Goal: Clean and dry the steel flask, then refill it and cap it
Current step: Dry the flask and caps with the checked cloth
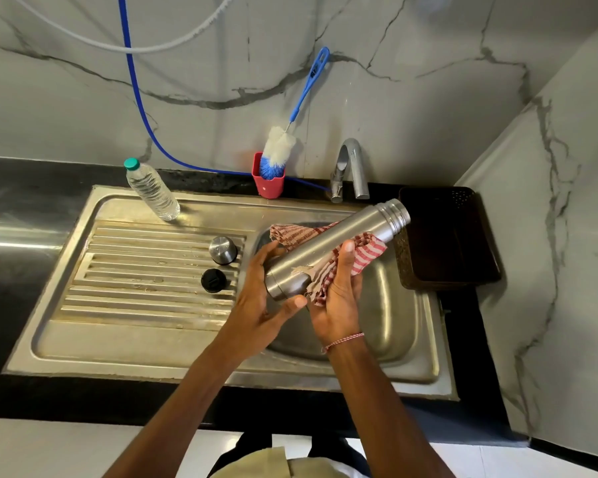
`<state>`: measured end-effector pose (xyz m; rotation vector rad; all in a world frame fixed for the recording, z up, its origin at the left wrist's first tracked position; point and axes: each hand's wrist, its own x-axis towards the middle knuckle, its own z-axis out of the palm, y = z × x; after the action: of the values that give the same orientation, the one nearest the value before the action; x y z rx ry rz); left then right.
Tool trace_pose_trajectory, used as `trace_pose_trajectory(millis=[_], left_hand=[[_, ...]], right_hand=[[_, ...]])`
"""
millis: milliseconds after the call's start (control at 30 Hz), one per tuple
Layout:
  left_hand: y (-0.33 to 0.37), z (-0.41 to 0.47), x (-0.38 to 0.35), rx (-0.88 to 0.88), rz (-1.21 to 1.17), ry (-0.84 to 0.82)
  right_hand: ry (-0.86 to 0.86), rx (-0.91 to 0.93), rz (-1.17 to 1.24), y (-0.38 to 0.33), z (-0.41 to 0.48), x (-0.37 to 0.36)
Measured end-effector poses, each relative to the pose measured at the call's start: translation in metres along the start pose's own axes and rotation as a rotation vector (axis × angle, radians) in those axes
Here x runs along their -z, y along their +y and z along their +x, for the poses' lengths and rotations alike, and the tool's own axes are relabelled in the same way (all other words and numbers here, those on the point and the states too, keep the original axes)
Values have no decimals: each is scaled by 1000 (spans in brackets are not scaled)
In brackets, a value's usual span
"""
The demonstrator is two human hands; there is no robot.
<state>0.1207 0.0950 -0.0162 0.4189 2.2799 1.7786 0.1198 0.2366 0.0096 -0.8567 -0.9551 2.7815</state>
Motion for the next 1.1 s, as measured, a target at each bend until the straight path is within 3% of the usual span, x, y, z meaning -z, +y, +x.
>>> trace_pose_trajectory(millis=[67, 133, 267, 333, 467, 567, 633, 800, 933, 1000, 1100], left_hand=[[9, -1, -5, 218, -272, 109], [14, 1, -3, 391, -419, 109], [17, 2, 1, 438, -515, 59], [13, -1, -1, 377, -493, 45], [1, -5, -8, -67, 133, 107], [-2, -7, -17, -161, 281, 161], [-6, -11, -18, -67, 148, 150], [10, -11, -7, 395, -428, 132], [20, -12, -2, 367, -569, 29], [13, -13, -2, 292, -450, 12], [-2, -12, -12, 34, 22, 104]], right_hand=[[20, 9, -5, 0, 0, 1], [0, 30, -22, 3, 1, 4], [-41, 71, 1, 7, 4, 8], [-49, 77, 21, 7, 4, 8], [-7, 50, 51, 10, 3, 4], [25, 23, 37, 13, 2, 4], [51, 8, 12, 11, 2, 4], [-16, 52, -25, 4, 5, 8], [-81, 97, -1, 5, 5, 11], [-62, 83, -3, 7, 3, 10], [-9, 23, -19, 17, -3, 8]])
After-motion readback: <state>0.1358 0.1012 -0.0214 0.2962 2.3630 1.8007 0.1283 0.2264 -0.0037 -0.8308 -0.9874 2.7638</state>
